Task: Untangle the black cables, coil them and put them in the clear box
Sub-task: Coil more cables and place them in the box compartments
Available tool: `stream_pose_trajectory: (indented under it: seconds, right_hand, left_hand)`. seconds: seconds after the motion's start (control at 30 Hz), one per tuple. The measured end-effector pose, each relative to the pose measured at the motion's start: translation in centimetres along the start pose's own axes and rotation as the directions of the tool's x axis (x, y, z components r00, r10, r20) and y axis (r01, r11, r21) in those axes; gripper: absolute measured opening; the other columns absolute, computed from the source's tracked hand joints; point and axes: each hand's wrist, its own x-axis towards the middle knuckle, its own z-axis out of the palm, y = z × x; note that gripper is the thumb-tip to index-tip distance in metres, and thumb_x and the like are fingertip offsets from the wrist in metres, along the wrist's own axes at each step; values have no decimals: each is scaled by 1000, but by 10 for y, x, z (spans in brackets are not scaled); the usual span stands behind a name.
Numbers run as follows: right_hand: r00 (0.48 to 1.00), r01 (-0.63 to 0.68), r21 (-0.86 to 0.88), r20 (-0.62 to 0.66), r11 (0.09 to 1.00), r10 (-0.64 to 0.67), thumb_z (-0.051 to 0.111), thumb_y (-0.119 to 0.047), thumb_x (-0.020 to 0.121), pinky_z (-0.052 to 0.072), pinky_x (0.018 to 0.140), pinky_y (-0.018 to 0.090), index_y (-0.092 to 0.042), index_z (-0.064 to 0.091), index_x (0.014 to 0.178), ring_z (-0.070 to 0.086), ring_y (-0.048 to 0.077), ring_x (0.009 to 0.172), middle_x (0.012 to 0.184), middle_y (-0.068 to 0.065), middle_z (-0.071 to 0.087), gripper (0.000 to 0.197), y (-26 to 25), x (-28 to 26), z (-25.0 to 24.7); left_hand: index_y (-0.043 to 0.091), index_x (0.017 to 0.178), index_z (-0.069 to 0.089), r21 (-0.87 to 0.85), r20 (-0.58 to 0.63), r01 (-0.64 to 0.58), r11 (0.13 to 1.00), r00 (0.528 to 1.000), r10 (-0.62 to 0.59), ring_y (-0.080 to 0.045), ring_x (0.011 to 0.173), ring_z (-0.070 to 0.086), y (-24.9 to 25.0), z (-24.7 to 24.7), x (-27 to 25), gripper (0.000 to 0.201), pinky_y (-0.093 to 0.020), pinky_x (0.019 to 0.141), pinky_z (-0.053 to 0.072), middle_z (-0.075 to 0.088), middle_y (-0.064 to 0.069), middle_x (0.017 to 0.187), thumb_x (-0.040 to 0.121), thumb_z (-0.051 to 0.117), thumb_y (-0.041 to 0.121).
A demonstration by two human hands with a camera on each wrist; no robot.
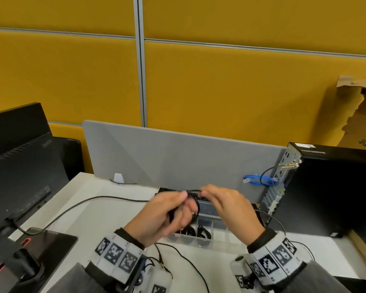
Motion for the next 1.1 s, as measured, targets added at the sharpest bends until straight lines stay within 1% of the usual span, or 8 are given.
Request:
stream_pose_trajectory:
  seconds: [0.13,0.27,0.4,0.57,0.73,0.83,0.97,1.1]
  right_hand:
    - [892,73,220,421,973,-162,36,-36,100,44,73,24,-28,58,96,50,-2,66,71,-16,53,24,-18,-17,22]
    - [956,91,295,240,951,-166,43,-37,96,36,57,14,-30,60,84,48,-1,55,61,-15,50,22,-25,-16,-1]
    - [994,49,193,-105,980,-29,40,-52,89,49,65,25,-45,58,82,61,2,73,78,-19,66,21,-3,-3,-16]
    - [964,35,-99,265,995,-8,10,-59,88,50,72,33,-36,48,120,58,15,75,85,-3,62,54,-7,-11,1]
    - [810,51,249,556,967,-186,33,-39,100,40,74,25,-19,58,87,48,1,66,70,-11,50,36,-34,-24,1]
    - [917,64,210,373,976,-141,39,-38,98,38,60,17,-31,53,73,46,-1,54,60,-12,48,29,-31,-20,-14]
    - [998,43,135,-39,990,-38,41,-51,90,44,58,19,-40,53,74,56,2,62,66,-18,61,24,-4,-3,-21]
    - [982,-20,49,186,999,10,32,-51,95,49,65,24,-35,55,95,59,8,70,77,-7,63,28,7,-8,2]
  left_hand:
    - [6,116,54,66,-225,-197,978,952,207,-10,89,68,0,-2,16,28,-16,80,51,73,-5,94,94,40,16]
    - [13,97,61,741,-176,-8,671,963,206,-2,78,65,-14,-10,11,47,-23,79,50,71,1,81,92,30,47]
    - [12,80,65,426,110,108,898,979,-170,-10,50,58,-9,-6,2,54,-17,68,44,62,-3,51,92,30,52]
    - [2,98,65,-70,-43,-110,991,993,108,-18,60,66,2,6,11,39,-22,69,52,69,-11,71,95,40,32]
    - [19,117,56,569,-177,-118,814,949,261,3,105,59,-20,-3,16,47,-7,91,39,70,9,103,89,31,47]
    - [14,101,62,718,-147,24,696,982,118,3,84,64,-22,-13,12,64,-19,85,46,72,6,82,85,32,68]
    - [15,88,67,505,93,20,863,993,-78,-8,51,56,-11,-8,3,42,-23,73,50,57,3,46,89,41,48]
    - [2,89,66,-38,-64,-97,995,993,94,-9,41,50,5,8,4,33,-15,57,45,53,-4,43,90,42,25]
